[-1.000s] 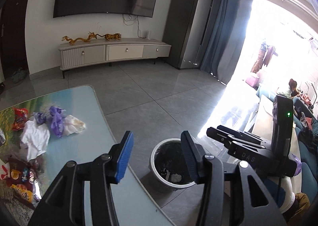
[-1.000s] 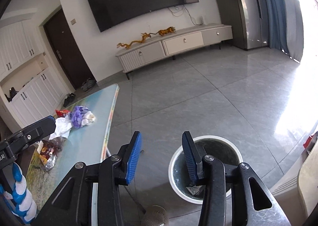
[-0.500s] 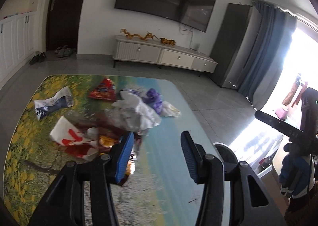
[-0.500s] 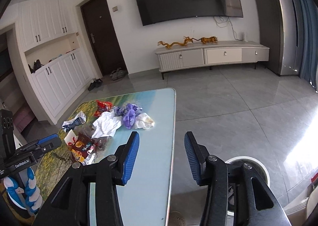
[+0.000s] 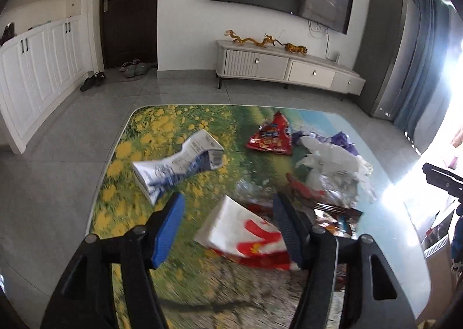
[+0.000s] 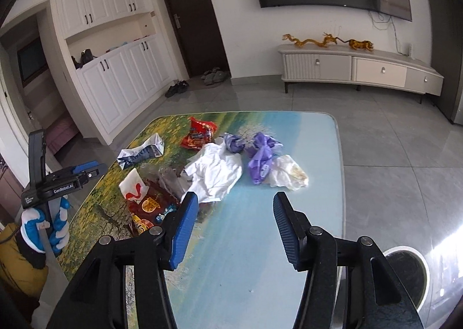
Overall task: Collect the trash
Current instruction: 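Grasp the white paper carton with the left gripper while the right gripper grasps the white plastic sheet, then carry the carton and plastic sheet to the bin and release both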
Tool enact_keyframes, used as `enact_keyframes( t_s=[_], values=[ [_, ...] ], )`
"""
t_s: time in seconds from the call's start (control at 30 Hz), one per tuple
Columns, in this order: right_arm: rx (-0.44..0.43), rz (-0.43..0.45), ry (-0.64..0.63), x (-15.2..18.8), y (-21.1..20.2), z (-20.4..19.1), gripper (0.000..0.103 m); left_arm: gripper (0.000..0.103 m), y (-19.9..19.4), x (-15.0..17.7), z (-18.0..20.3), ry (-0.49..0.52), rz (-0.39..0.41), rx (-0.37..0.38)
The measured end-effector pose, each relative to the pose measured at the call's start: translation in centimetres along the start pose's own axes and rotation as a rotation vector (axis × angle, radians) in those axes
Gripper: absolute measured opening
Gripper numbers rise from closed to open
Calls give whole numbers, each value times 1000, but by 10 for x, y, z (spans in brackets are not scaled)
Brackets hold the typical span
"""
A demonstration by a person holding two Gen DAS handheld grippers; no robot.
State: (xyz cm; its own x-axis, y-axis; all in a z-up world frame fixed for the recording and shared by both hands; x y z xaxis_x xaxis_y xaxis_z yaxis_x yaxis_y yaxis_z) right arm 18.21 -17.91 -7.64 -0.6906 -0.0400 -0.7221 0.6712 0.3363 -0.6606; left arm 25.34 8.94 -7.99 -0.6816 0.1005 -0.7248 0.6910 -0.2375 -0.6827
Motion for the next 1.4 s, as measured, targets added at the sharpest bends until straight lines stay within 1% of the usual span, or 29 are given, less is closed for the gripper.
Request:
enact_keyframes(
  t_s=[0.07,0.13,0.23,0.4,0.47,0.63,0.7,0.77,0.83,0.87,0.9,0.93,0.97,1.0,1.03,1.13,1.27,1.4],
  values=[
    [-28,-12,-12,-5,16,-7,55,68,17,-11,-7,54,-32,1],
    [-51,-23,-24,-11,33,-13,55,68,33,-20,-11,104,-58,-34],
    [-82,-36,-33,-19,53,-18,56,68,61,-29,-16,168,-104,-51],
    [-109,-66,-58,-31,82,-23,56,68,106,-35,-22,270,-189,-89],
    [-119,-78,-62,-34,91,-24,56,68,119,-36,-27,281,-211,-102],
    [-137,-102,-52,-42,114,-27,56,68,142,-31,-37,256,-278,-91],
    [-133,-117,-48,-42,122,-27,56,68,147,-28,-39,247,-287,-89],
    [-131,-137,-39,-42,132,-26,56,68,148,-27,-39,225,-283,-61],
    [-131,-148,-23,-42,138,-24,56,64,147,-25,-37,224,-276,-45],
    [-135,-154,-12,-42,142,-23,55,56,146,-24,-35,224,-273,-36],
    [-140,-157,1,-42,144,-20,53,44,145,-24,-34,219,-271,-31],
    [-149,-161,15,-42,145,-18,42,39,144,-24,-34,209,-271,-26],
    [-151,-166,26,-41,147,-16,25,38,144,-24,-34,203,-271,-27],
    [-154,-167,38,-41,147,-14,19,37,143,-23,-33,203,-267,-31],
    [-161,-161,48,-41,146,-12,11,37,142,-22,-31,209,-260,-34],
    [-175,-130,49,-42,134,-12,6,37,136,-19,-28,209,-245,-28],
    [-195,-90,48,-49,113,-16,6,37,121,-23,-27,186,-204,-26],
    [-212,-47,30,-53,87,-24,6,37,92,-32,-28,151,-148,-17]
  ],
)
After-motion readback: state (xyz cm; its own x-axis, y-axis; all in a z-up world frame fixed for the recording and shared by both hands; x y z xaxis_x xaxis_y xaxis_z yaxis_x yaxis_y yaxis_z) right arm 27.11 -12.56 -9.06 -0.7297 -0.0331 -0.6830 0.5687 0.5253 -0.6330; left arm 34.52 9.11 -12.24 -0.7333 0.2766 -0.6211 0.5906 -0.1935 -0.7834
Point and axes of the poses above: each gripper's, at about its wrist camera, not at the fingertips, and y roughly the way its jaws point, z to its right, x to its underside, the point moved 4 cm from there along y, roughly the way its jaws point, and after that the axes turned 1 degree about -y, right-handed, at the moved point
